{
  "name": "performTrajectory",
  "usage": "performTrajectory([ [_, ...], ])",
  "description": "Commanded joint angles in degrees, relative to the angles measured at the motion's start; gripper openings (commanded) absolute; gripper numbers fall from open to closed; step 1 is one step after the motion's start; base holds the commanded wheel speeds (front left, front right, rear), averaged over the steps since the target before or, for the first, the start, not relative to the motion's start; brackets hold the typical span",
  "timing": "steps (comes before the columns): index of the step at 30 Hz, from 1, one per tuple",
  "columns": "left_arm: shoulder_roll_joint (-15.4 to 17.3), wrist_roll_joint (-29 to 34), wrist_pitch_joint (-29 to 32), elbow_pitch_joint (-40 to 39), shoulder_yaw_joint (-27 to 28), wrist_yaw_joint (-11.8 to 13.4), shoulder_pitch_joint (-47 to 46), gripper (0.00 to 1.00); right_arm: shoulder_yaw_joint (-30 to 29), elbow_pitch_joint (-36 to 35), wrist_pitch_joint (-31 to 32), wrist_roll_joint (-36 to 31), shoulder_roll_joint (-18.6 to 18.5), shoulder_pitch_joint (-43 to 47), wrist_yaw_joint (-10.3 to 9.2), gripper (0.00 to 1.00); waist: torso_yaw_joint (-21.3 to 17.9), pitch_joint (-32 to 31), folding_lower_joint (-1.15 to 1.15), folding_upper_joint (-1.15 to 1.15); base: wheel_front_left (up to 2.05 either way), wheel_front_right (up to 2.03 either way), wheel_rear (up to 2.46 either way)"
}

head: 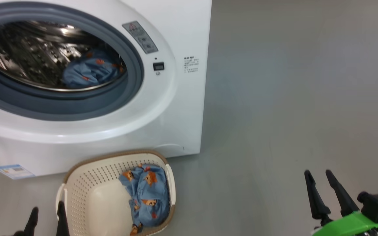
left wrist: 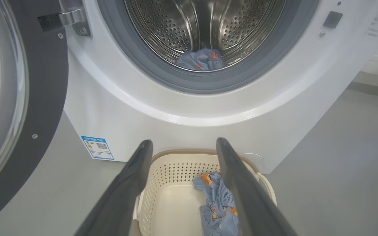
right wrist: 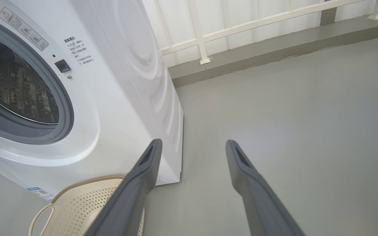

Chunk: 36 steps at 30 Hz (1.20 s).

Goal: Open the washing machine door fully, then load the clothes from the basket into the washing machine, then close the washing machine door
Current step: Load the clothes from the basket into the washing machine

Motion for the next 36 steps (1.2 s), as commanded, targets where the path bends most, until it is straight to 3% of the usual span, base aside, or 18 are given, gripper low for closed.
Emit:
performTrajectory([
  [1,0.58,-0.61,-0.36,-0.36,1.31,-0.14,-3.24,1.00,1.44,-1.62,-0.28,0.08,-0.36,-2.50,0.09,1.00,-0.71,3.20,0.00,0.00,0.00,0.00,0.00],
  [19,5.25,-6.42,-0.36,15.35,-8.30,-0.14,-21.23,1.00,0.01,-3.74,-0.28,-1.32,4.16,-12.47,0.09,1.00,-3.64,21.28,0.00,0.00,0.00,0.00,0.00],
  [27,9.24,-11.67,-0.36,26.36,-16.81,-0.14,-31.08,1.00,0.85,-4.43,-0.28,-1.58,5.77,-16.37,0.09,1.00,-6.63,28.62,0.00,0.00,0.00,0.00,0.00],
  [36,12.75,-20.15,-0.36,36.07,-28.83,-0.14,-38.16,1.00,2.64,-4.92,-0.28,-1.57,6.55,-17.60,0.09,1.00,-9.78,32.68,0.00,0.00,0.00,0.00,0.00],
])
